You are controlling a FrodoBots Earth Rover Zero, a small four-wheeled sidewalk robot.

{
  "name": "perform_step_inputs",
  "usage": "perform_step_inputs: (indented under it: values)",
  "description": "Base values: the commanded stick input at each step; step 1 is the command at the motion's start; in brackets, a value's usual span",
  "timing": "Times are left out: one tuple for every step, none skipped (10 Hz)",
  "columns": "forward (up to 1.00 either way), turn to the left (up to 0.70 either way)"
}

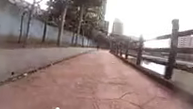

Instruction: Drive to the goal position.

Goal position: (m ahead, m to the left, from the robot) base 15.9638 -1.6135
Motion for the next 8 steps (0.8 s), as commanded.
perform_step_inputs:
  values:
    - [0.70,0.00]
    - [0.70,0.00]
    - [0.70,0.00]
    - [0.70,0.00]
    - [0.70,0.00]
    - [0.70,0.00]
    - [0.70,0.00]
    - [0.70,0.00]
